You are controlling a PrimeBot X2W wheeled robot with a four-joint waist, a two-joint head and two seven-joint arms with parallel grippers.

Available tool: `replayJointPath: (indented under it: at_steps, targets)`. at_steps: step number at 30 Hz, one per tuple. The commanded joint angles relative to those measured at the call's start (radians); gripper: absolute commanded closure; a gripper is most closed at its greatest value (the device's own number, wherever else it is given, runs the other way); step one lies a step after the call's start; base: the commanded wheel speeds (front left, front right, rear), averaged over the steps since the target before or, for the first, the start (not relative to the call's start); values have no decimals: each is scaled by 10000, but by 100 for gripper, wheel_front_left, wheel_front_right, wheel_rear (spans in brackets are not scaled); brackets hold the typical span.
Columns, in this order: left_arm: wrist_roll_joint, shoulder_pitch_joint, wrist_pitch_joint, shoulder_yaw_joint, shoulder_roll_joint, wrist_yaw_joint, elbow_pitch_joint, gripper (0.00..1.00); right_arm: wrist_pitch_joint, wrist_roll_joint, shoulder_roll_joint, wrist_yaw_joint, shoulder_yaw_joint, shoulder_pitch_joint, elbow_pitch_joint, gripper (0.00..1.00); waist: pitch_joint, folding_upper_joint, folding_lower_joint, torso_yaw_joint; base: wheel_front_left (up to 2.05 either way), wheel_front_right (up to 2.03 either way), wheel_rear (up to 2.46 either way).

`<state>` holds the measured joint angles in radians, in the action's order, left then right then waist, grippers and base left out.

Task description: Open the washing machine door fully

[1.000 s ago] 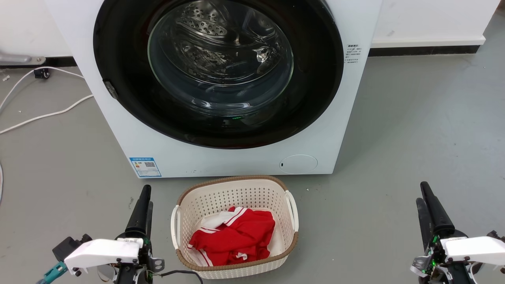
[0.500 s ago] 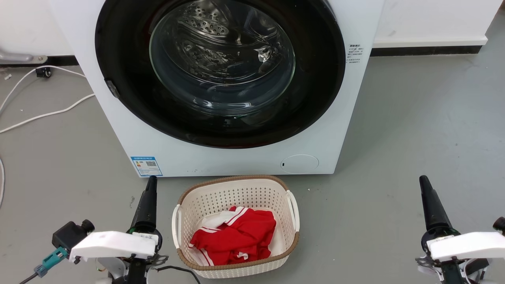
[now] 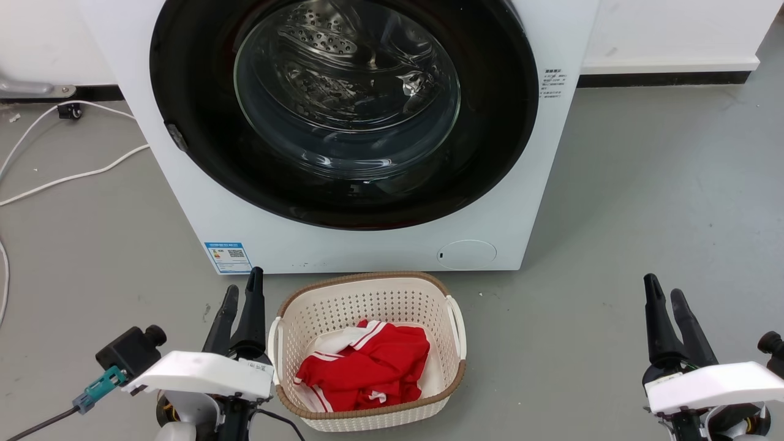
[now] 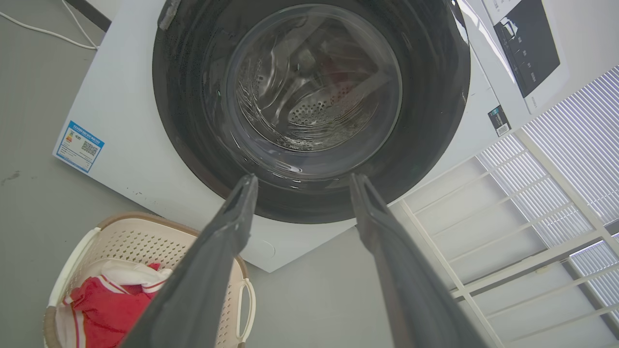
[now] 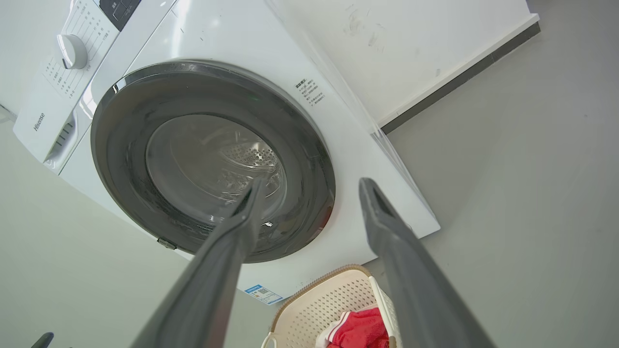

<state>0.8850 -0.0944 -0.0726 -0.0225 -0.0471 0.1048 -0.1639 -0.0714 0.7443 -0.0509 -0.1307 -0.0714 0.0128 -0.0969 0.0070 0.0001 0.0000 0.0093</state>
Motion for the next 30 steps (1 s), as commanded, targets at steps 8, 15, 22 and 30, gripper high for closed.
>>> replayJointPath:
  at_steps: [8,15,22,30]
  targets:
    - [-1361,-273,-318,-164,-30,-76,199,0,-271,-1438,-5,0,130,-62,284,0,-3,-1,0,37,0,0,0]
    - [-2318,-290,-516,-315,-32,-105,123,0,-297,-2402,-3,0,147,-174,360,0,-2,-1,0,72,0,0,0]
    - [-3140,-305,-713,-452,-33,-210,52,0,-373,-3275,-2,0,190,-252,481,0,4,-1,0,99,0,0,0]
    - [-3992,-333,-924,-555,-35,-309,26,0,-452,-4186,0,1,276,-345,626,0,10,-1,0,130,0,0,0]
